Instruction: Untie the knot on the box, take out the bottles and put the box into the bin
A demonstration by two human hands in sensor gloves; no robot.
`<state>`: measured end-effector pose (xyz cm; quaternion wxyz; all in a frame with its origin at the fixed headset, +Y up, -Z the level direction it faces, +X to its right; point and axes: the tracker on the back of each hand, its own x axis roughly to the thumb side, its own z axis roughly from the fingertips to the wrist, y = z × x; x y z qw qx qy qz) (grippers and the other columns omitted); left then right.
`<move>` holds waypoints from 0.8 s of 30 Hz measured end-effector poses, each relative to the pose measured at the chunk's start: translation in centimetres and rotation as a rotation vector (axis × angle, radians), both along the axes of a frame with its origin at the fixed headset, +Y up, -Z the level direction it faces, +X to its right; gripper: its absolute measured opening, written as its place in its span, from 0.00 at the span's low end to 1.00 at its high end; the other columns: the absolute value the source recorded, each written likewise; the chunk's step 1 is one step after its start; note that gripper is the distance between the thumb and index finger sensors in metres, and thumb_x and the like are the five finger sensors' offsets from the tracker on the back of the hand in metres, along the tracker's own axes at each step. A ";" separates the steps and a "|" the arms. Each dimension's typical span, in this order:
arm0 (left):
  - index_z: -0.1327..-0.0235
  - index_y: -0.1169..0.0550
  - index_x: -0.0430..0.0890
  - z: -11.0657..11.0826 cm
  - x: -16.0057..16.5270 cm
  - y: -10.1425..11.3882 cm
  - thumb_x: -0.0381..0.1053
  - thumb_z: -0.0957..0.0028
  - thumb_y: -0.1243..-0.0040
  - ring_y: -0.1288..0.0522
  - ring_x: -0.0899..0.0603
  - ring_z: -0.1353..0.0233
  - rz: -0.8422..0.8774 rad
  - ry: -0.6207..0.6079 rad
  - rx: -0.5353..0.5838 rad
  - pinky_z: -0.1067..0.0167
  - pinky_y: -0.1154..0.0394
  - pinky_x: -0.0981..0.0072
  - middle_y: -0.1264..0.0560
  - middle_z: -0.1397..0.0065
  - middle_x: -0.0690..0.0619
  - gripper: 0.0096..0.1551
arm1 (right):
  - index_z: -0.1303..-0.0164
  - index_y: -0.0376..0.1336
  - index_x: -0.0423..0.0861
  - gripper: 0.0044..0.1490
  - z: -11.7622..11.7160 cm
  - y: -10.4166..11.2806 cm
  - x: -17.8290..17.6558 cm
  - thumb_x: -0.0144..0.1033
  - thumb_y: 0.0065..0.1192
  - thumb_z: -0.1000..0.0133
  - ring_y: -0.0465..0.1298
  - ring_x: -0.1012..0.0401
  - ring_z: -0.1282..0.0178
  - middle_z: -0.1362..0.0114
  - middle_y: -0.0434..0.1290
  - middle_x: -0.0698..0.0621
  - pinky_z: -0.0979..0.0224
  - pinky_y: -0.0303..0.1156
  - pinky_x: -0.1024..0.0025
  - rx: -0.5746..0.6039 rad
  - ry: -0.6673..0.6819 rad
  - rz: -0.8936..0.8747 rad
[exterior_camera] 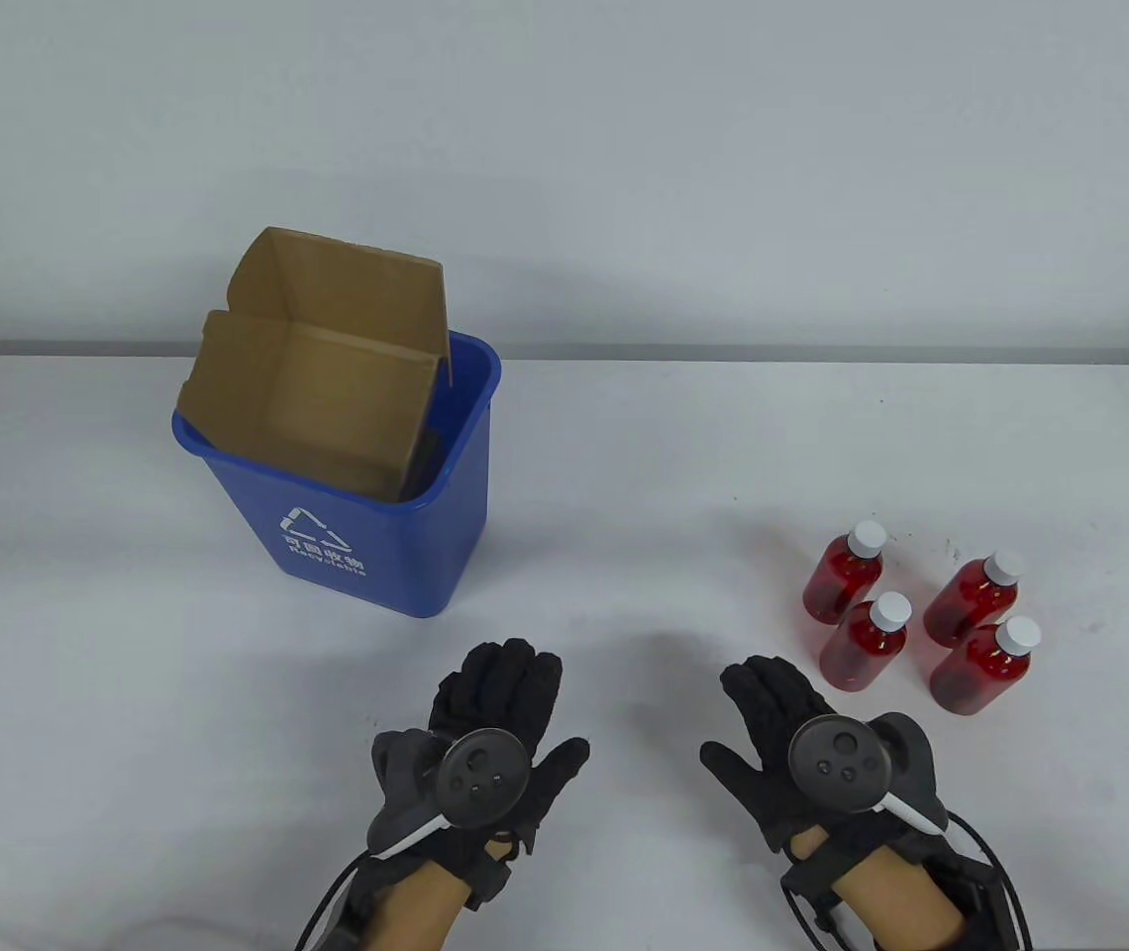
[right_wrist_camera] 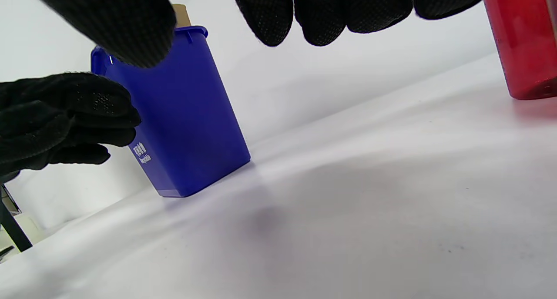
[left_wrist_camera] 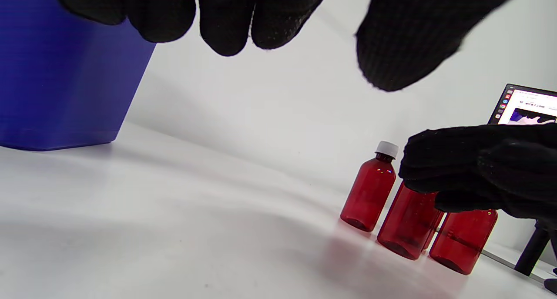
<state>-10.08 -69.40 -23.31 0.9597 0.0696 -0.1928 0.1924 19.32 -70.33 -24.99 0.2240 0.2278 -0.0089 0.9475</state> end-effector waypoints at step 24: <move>0.16 0.45 0.46 -1.1 0.7 -0.9 0.67 0.48 0.40 0.45 0.19 0.19 -0.024 -0.001 -0.088 0.29 0.45 0.21 0.46 0.15 0.39 0.52 | 0.22 0.45 0.35 0.51 0.3 0.1 -0.2 0.56 0.54 0.44 0.51 0.30 0.23 0.20 0.47 0.34 0.30 0.52 0.30 0.022 0.010 0.006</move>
